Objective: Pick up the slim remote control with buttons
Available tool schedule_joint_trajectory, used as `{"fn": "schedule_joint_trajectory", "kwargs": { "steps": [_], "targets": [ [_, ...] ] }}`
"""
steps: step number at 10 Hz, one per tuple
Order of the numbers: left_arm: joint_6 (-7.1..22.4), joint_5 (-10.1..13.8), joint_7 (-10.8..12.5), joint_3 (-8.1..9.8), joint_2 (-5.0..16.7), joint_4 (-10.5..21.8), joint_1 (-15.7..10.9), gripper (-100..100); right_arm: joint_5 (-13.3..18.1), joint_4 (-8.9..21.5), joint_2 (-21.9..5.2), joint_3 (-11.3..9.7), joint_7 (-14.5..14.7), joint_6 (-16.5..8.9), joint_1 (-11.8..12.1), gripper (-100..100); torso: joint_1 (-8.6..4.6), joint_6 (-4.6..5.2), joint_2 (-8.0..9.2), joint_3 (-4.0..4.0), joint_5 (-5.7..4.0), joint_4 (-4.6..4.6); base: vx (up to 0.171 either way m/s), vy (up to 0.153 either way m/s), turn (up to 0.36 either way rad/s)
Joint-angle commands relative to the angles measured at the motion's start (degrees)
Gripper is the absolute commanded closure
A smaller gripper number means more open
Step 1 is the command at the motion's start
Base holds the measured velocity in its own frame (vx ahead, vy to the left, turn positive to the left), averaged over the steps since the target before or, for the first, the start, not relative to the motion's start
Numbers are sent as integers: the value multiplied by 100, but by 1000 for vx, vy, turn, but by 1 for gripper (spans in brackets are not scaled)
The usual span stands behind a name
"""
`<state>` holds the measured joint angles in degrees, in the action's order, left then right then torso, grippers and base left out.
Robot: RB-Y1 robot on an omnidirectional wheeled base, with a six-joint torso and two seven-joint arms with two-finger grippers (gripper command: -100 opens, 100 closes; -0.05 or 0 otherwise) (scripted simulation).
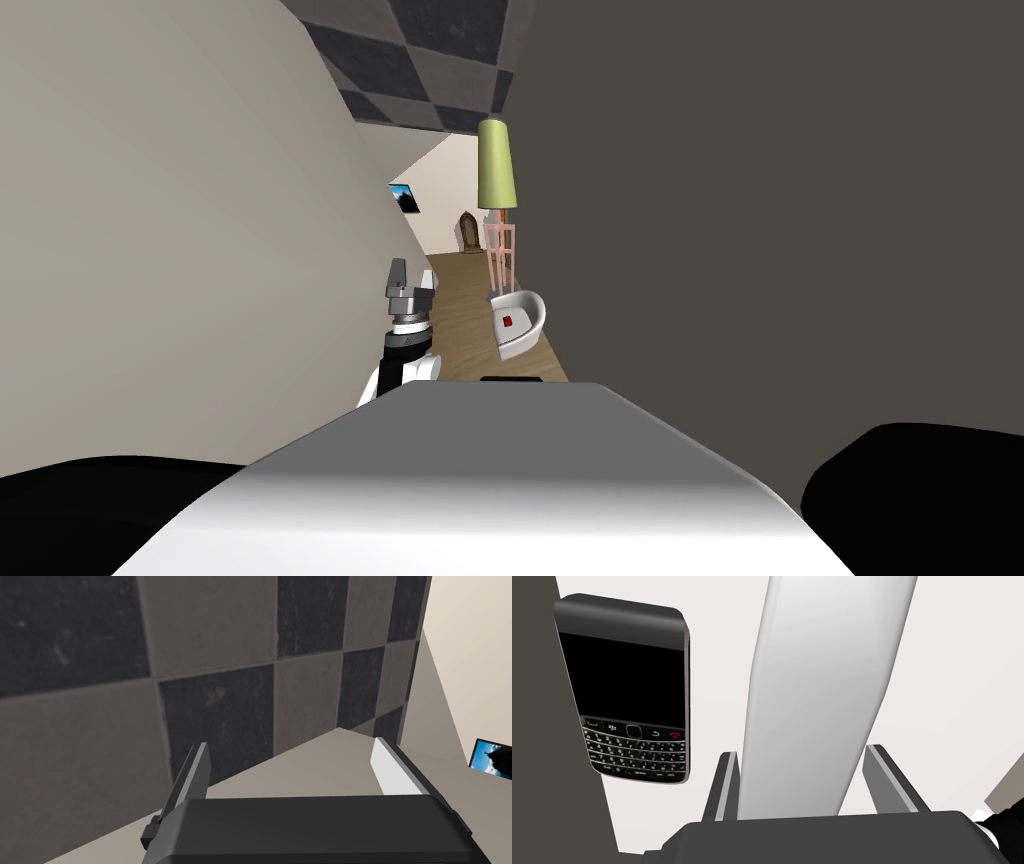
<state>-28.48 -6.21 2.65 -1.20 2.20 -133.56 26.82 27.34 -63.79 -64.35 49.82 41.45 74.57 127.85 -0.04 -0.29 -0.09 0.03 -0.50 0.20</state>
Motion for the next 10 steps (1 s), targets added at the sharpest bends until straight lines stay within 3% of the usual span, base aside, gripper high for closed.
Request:
{"fn": "schedule_joint_trajectory", "kwargs": {
  "steps": [1, 2, 5, 9, 10],
  "targets": [
    [0, 0, 0, 0, 0, 0, 0, 0, -36, 185, -113, 33, -81, 79, -6, 100, 0, 0, 0, 0, 0, 0, -76, 45, 45],
    [0, 0, 0, 0, 0, 0, 1, 0, -100, 401, -337, 80, -222, 195, -32, 100, -4, 5, -4, -1, 2, 1, -83, 61, 74],
    [0, 0, 0, 0, 0, 0, 0, 0, -163, 704, -561, 127, -362, 311, -57, 100, 6, -1, -4, -2, 2, -1, -79, 68, 55],
    [0, 0, 0, 0, 0, 0, 0, 0, -354, 1483, -1232, 267, -784, 659, -134, 100, 15, 7, -1, 0, 12, 0, -106, 84, 74],
    [0, 0, 0, 0, 0, 0, 0, 0, -325, 1376, -1158, 233, -708, 608, -139, 100, 18, 0, 1, 0, 11, 0, -57, 43, 26]
  ]
}}
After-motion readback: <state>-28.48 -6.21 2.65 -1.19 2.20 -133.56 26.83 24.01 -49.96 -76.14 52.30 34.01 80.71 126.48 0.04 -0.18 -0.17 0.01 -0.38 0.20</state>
